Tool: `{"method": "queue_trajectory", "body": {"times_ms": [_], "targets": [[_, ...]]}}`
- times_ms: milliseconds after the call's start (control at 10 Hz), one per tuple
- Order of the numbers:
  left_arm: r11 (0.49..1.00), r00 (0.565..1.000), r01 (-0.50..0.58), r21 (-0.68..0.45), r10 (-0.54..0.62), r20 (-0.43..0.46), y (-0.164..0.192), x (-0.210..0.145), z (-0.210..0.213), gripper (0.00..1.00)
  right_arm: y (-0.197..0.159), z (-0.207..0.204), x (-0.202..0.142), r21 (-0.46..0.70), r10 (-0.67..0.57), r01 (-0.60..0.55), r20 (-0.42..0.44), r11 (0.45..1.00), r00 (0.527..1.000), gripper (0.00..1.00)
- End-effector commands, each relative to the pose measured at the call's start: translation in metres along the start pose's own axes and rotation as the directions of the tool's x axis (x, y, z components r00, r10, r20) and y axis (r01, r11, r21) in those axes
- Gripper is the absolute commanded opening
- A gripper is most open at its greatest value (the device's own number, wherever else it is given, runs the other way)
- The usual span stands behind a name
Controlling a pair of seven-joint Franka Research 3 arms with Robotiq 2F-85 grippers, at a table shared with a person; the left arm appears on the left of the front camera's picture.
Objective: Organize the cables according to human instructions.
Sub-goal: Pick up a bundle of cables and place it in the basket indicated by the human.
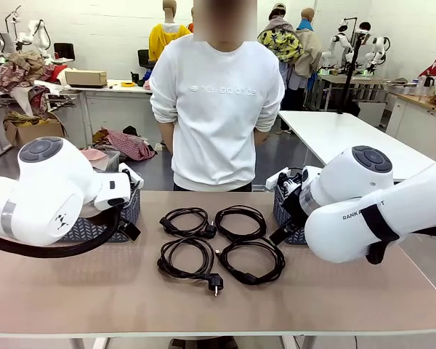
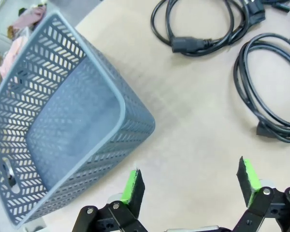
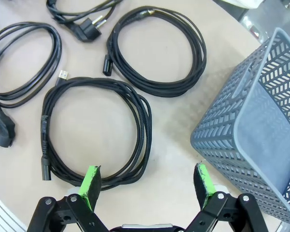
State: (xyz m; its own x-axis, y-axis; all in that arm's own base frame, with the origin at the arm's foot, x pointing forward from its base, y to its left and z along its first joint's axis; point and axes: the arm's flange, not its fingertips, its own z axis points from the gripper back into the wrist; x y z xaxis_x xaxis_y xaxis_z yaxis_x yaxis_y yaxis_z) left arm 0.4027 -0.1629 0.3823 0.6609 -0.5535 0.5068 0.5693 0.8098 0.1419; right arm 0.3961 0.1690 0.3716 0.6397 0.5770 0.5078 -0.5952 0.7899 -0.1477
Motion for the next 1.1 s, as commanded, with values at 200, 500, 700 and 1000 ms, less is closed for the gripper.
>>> {"method": "queue_trajectory", "body": {"times_ms": [200, 500, 700, 1000], "targets": [[0.995, 0.997, 0.072, -0.075, -0.071, 0.013, 0.024, 0.016, 0.044, 1.0, -0.032, 0.032, -0.01, 0.052, 0.055, -0.058, 0.064, 0.997, 0.996, 1.0], [0.981, 0.996, 0.091, -0.174, -0.085, 0.037, 0.043, 0.02, 0.069, 1.0, -0.051, 0.06, -0.018, 0.069, 0.051, -0.06, 0.125, 0.996, 0.991, 1.0], [0.965, 0.992, 0.118, -0.234, -0.106, 0.063, 0.055, 0.018, 0.083, 1.0, -0.061, 0.083, -0.027, 0.104, 0.045, -0.065, 0.182, 0.992, 0.982, 1.0], [0.944, 0.986, 0.152, -0.293, -0.125, 0.112, 0.07, 0.009, 0.096, 1.0, -0.07, 0.108, -0.042, 0.132, 0.029, -0.063, 0.248, 0.989, 0.968, 1.0]]}}
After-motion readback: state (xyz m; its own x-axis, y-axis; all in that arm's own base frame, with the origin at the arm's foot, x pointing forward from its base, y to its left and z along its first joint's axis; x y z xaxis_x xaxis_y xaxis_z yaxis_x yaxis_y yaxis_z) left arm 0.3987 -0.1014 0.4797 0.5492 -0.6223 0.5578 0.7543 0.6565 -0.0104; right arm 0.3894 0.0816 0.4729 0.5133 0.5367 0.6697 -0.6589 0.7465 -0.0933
